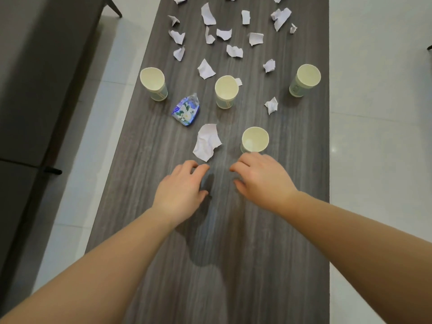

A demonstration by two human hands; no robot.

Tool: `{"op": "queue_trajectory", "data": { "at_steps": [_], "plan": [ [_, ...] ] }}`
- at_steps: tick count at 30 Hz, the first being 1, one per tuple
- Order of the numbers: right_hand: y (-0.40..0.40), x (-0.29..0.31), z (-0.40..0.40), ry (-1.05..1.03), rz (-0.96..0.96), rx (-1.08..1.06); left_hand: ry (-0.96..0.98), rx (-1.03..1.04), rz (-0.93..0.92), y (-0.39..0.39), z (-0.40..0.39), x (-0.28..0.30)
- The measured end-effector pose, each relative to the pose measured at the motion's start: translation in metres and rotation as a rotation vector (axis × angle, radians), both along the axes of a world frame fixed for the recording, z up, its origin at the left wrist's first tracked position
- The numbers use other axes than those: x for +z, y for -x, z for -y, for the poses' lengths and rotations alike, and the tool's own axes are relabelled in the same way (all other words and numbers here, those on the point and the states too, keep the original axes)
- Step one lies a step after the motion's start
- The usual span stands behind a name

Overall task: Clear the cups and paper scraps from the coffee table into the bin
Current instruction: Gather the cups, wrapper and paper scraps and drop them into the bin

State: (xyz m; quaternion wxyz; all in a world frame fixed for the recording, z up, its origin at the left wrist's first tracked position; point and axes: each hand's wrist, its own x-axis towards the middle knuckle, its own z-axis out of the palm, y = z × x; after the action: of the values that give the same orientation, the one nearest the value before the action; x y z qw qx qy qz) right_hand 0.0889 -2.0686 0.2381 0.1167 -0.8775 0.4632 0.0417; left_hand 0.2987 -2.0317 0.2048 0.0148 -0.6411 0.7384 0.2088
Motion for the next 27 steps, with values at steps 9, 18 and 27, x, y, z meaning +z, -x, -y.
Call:
{"op": "queue_trajectory", "data": {
  "at_steps": [9, 18, 27],
  "plan": [
    [0.016, 0.007, 0.052, 0.069, 0.036, -0.112, -0.032, 0.016, 0.013, 0.021, 0.06, -0.005],
    [0.019, -0.011, 0.076, -0.238, -0.097, -0.324, -0.096, 0.167, -0.004, 0.043, 0.097, -0.023],
    [0.011, -0.02, 0.072, -0.218, -0.14, -0.258, -0.015, 0.072, 0.03, 0.045, 0.089, -0.031]
  ]
}}
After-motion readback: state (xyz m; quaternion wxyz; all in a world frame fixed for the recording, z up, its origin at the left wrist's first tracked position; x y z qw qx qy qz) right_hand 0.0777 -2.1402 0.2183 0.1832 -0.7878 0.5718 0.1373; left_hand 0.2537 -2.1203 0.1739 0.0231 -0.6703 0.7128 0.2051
